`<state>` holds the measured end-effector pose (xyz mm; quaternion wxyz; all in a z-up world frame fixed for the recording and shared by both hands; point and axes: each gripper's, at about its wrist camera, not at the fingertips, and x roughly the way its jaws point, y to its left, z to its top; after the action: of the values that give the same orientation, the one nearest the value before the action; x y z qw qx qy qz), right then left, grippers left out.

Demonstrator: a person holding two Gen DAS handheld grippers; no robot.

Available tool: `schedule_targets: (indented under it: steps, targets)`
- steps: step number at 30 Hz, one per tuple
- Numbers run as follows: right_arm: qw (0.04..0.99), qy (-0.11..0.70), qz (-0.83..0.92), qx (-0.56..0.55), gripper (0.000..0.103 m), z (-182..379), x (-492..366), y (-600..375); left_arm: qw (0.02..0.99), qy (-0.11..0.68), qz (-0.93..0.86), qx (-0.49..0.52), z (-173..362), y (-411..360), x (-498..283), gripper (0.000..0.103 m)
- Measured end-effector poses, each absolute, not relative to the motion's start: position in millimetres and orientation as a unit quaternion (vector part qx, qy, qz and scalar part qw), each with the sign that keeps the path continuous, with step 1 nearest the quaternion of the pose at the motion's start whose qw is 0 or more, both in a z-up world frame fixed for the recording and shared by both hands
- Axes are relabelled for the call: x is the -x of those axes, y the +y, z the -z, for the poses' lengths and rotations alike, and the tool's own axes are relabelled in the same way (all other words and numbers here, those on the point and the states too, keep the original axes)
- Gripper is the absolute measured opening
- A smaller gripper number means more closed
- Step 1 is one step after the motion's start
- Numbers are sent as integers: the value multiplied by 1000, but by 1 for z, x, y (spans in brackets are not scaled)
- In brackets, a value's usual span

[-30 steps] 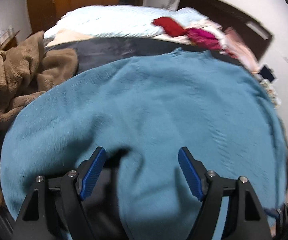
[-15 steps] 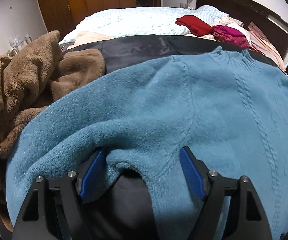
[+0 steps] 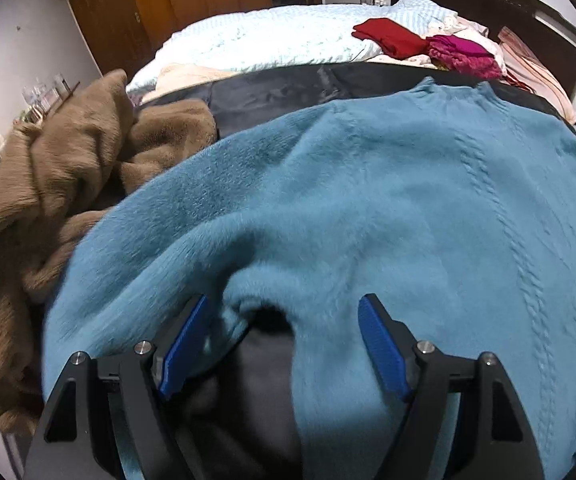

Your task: Fold clothes

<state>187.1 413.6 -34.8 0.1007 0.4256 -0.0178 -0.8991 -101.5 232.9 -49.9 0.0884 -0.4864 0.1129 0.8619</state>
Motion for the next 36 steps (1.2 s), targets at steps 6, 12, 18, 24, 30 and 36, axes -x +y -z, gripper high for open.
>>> schedule_targets:
  steps: [6,12,18,24,30,36]
  targets:
    - [8,-93,898,-429,103,32,-205,497,170,98,-855,480,27,273,47,82]
    - [-68,-80,895,-434,103,34,-222,539,238,131,-832,483,34,332,3,83]
    - [-101,-60,890,-442,103,38,-228,561,245,107,-816,513,63,353,-1,83]
    - [-86,-50,894,-436,103,35,-232,555,226,107,-838,486,72,348,-9,83]
    - [-106,-129,914,-370,103,10,-270,584,227,109,-852,460,76,344,-15,86]
    - [-187,-209,892,-354,103,11,-310,633,231,108,-855,451,78,343,-17,89]
